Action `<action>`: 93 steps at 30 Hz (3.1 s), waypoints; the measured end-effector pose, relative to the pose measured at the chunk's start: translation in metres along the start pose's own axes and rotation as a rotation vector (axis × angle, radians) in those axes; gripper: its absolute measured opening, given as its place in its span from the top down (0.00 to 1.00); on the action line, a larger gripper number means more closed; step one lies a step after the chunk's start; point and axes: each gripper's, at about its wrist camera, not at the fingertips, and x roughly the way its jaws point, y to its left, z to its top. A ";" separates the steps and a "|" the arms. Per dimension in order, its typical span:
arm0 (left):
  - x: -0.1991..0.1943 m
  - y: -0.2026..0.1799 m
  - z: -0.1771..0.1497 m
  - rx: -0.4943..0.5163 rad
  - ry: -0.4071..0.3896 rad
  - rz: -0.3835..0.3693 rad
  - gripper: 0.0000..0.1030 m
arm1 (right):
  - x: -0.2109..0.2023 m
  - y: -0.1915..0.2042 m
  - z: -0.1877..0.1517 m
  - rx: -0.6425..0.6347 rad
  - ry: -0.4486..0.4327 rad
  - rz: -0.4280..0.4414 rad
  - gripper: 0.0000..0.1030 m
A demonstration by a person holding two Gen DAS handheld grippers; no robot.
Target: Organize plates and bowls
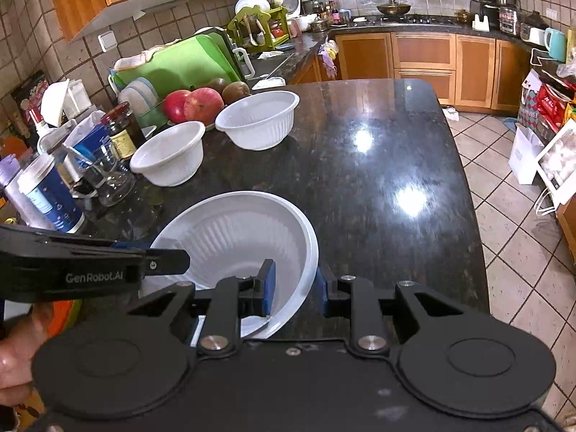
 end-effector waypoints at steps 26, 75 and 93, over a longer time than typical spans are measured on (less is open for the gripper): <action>-0.008 -0.004 -0.036 -0.020 -0.020 -0.029 0.80 | -0.020 0.008 -0.039 0.026 -0.010 -0.061 0.72; -0.079 0.076 -0.018 -0.037 -0.177 0.005 0.80 | -0.059 0.077 -0.012 0.006 -0.161 -0.026 0.69; -0.079 0.139 0.051 -0.015 -0.212 0.042 0.80 | -0.021 0.166 0.062 -0.069 -0.080 0.010 0.69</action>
